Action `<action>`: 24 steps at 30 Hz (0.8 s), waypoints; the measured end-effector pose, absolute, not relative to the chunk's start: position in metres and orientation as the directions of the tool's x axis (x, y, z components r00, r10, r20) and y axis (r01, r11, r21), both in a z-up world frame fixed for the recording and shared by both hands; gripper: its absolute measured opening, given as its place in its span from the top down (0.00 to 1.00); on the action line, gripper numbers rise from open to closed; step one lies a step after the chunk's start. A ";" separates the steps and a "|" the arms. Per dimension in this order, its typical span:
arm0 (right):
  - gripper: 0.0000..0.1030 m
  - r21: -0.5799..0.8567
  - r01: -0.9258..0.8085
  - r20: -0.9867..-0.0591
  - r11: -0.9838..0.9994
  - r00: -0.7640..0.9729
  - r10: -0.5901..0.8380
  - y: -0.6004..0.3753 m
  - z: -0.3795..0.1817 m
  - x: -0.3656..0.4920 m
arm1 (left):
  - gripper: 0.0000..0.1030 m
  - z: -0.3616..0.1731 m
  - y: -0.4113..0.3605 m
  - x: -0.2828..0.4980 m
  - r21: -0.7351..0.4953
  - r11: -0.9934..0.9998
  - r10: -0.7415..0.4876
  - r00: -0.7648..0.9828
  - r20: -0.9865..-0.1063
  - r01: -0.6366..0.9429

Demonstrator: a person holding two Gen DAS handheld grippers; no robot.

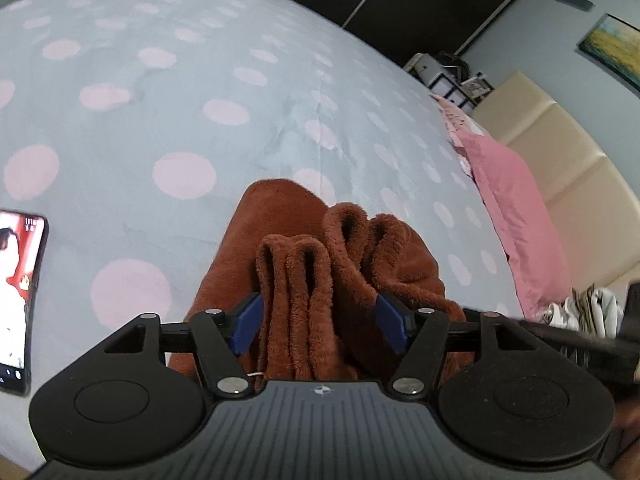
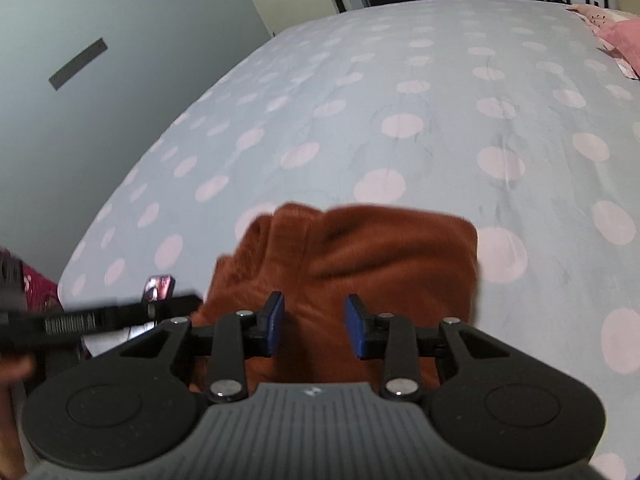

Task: Fold clothes
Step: 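Grasp the folded cuffs with the left gripper while the right gripper releases them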

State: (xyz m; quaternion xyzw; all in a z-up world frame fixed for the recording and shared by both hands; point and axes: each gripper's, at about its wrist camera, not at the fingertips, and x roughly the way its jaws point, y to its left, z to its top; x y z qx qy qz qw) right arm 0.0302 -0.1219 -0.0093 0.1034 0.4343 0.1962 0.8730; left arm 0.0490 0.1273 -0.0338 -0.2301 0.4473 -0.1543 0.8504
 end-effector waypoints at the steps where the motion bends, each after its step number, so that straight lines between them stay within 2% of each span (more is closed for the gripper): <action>1: 0.63 0.347 -0.262 -0.721 0.900 0.539 0.435 -0.121 -0.012 0.028 | 0.38 -0.037 0.128 0.052 -0.540 0.840 -0.473 0.544 -0.693 0.043; 6: 0.63 0.357 -0.313 -0.734 0.880 0.489 0.471 -0.109 -0.028 0.023 | 0.38 -0.052 0.127 0.065 -0.574 0.819 -0.492 0.500 -0.712 -0.012; 14: 0.63 0.348 -0.385 -0.762 0.855 0.415 0.497 -0.079 -0.061 0.023 | 0.38 -0.060 0.117 0.070 -0.521 0.854 -0.458 0.465 -0.758 -0.008; 20: 0.63 0.355 -0.383 -0.763 0.853 0.408 0.501 -0.070 -0.071 0.033 | 0.32 -0.066 0.107 0.070 -0.466 0.885 -0.421 0.458 -0.782 0.018; 24: 0.63 0.338 -0.399 -0.766 0.852 0.408 0.496 -0.063 -0.072 0.034 | 0.31 -0.078 0.111 0.073 -0.479 0.878 -0.426 0.448 -0.786 -0.006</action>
